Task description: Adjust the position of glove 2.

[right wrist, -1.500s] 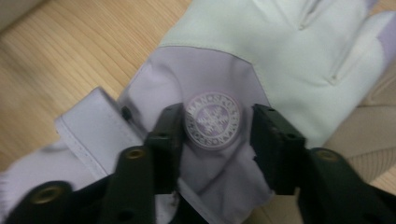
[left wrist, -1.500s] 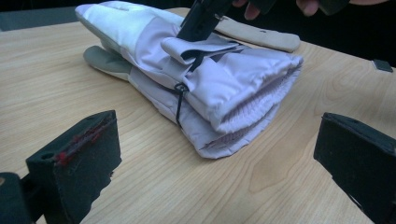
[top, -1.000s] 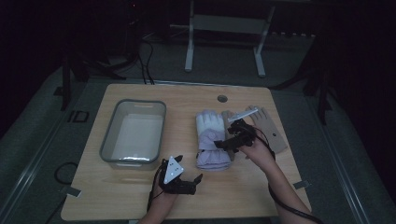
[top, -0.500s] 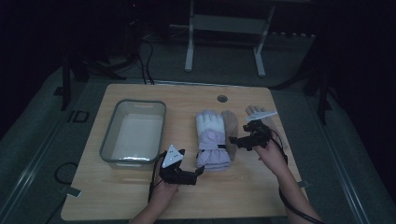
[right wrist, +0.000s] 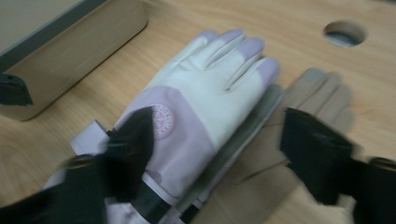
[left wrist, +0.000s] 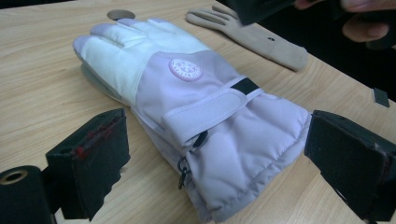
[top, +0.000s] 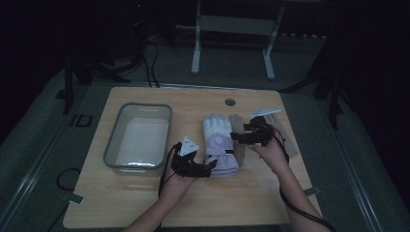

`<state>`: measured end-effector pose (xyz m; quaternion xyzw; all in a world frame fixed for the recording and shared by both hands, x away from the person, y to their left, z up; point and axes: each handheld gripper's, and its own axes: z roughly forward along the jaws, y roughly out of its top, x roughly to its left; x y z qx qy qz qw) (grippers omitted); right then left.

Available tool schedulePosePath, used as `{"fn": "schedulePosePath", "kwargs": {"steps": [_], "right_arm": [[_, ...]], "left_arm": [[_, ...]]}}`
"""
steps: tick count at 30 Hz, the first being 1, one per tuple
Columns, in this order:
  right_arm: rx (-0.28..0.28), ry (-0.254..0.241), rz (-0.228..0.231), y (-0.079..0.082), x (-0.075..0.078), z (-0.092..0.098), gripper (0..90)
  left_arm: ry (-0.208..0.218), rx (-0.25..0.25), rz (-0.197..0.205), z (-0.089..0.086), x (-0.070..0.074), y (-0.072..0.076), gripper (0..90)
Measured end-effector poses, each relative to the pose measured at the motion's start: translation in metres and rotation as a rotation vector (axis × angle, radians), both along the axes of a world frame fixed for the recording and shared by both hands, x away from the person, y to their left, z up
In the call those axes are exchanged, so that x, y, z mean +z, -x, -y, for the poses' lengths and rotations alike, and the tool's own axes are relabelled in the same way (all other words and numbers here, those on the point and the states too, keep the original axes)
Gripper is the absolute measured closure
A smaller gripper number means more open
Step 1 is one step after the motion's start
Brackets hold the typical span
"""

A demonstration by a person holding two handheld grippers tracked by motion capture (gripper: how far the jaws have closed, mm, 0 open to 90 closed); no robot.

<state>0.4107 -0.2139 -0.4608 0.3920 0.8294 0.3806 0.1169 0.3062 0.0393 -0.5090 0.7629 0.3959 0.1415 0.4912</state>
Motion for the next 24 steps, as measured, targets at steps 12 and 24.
{"fn": "schedulePosePath", "kwargs": {"steps": [12, 24], "right_arm": [[-0.054, 0.011, -0.195, -0.021, -0.05, -0.009, 42.6], [-0.028, -0.046, -0.338, -0.029, -0.074, -0.002, 47.7]], "left_arm": [[-0.073, 0.036, -0.181, 0.02, -0.034, -0.009, 18.5], [-0.03, -0.002, -0.274, 0.022, -0.058, -0.015, 31.9]]}}
